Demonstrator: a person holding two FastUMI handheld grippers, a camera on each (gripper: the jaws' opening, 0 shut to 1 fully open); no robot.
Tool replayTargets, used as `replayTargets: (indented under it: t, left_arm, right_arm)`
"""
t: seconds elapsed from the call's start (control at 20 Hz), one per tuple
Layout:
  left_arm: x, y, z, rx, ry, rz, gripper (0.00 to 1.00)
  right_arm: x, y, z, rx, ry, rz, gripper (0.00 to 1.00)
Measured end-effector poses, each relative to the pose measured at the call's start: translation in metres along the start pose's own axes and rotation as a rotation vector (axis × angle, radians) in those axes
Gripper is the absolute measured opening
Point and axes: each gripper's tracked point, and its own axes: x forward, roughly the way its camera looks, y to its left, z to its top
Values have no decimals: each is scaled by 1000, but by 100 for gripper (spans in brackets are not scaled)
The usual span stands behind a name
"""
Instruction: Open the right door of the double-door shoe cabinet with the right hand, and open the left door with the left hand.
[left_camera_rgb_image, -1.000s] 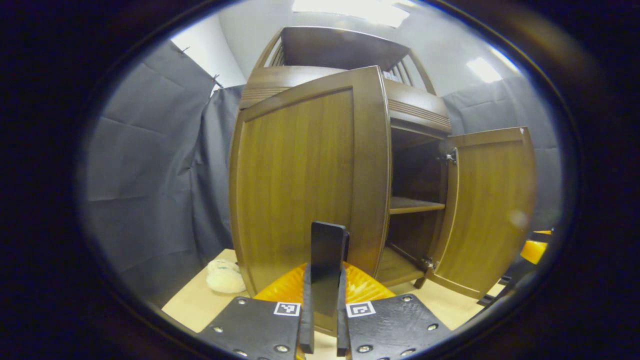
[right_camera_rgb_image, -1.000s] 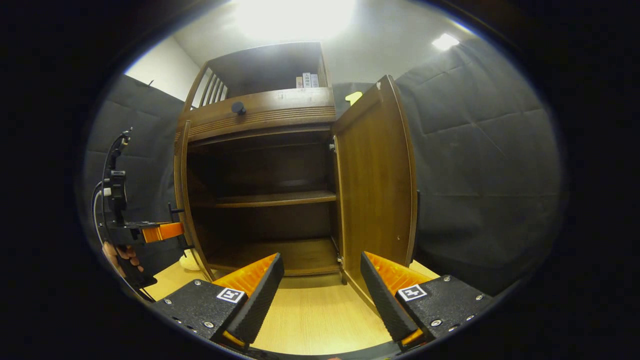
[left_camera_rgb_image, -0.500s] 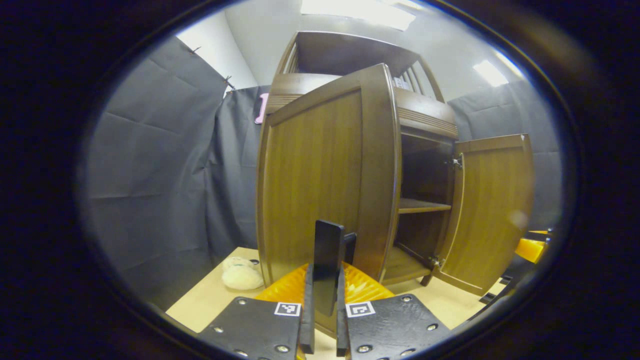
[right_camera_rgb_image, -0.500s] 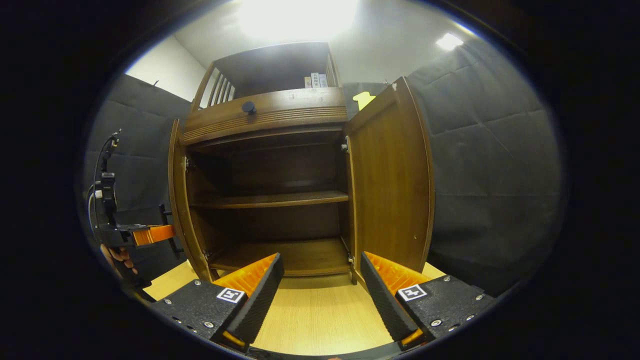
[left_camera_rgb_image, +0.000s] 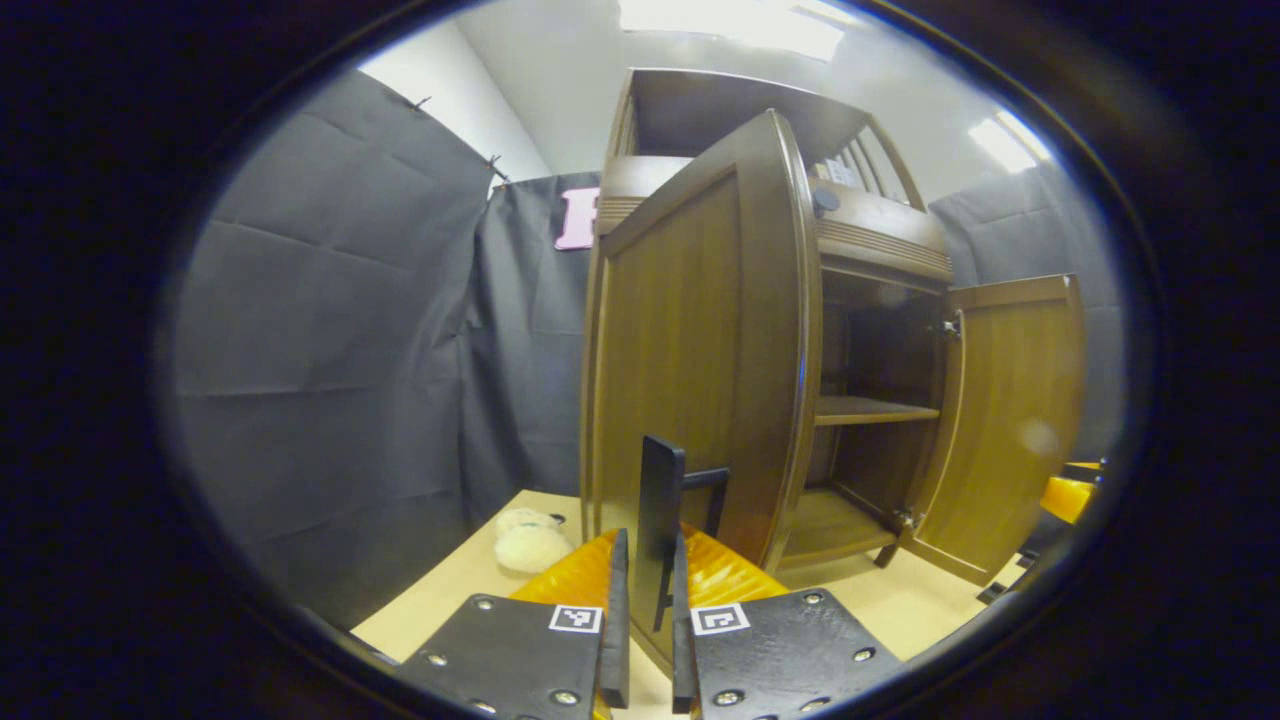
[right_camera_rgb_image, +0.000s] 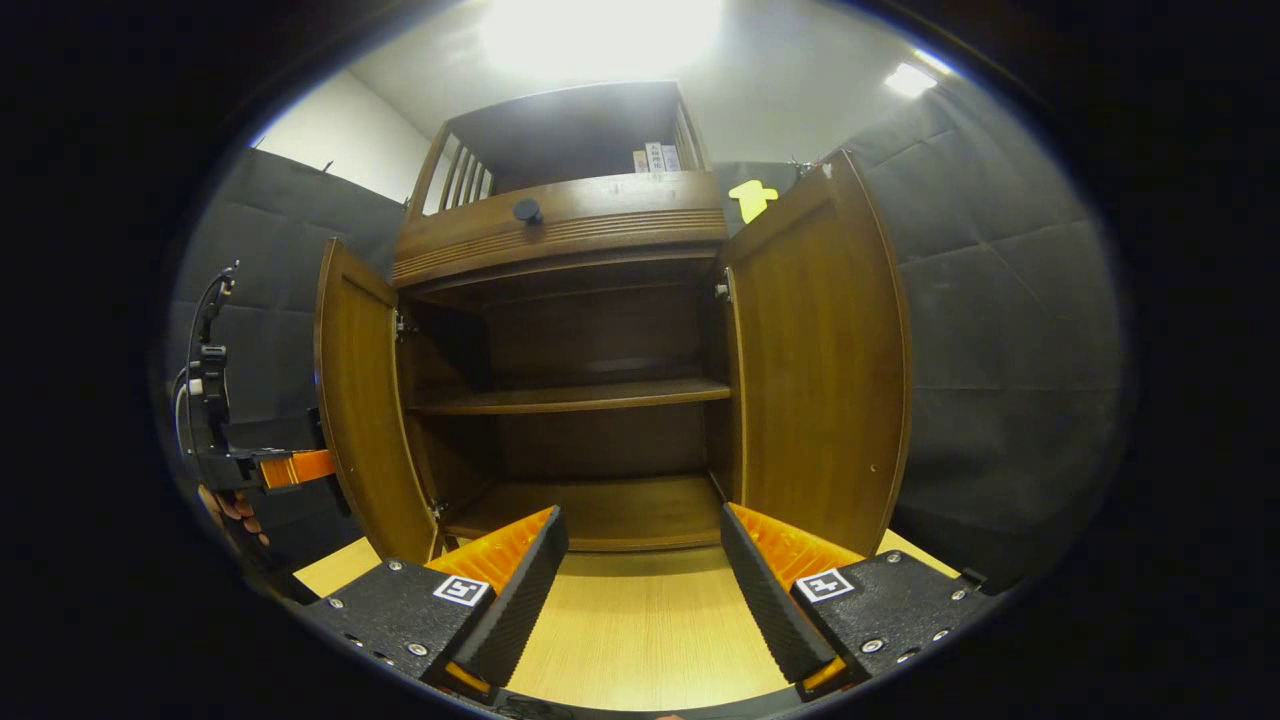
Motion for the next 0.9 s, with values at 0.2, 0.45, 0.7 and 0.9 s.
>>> replayTargets:
  t: [0.2,0.45,0.7,0.9]
  left_arm:
    - [-4,16,-2,9,9,75,13]
    - [-5,28,-2,3,7,144,13]
    - [-8,44,-3,18,8,206,13]
    - [-10,59,-3,26,3,269,13]
  right_arm:
    - [1,8,-1,-5,0,20,95]
    - [0,9,3,5,-3,23,95]
    - [-6,13,7,0,-13,26,95]
    - [-14,18,14,2,-19,19,95]
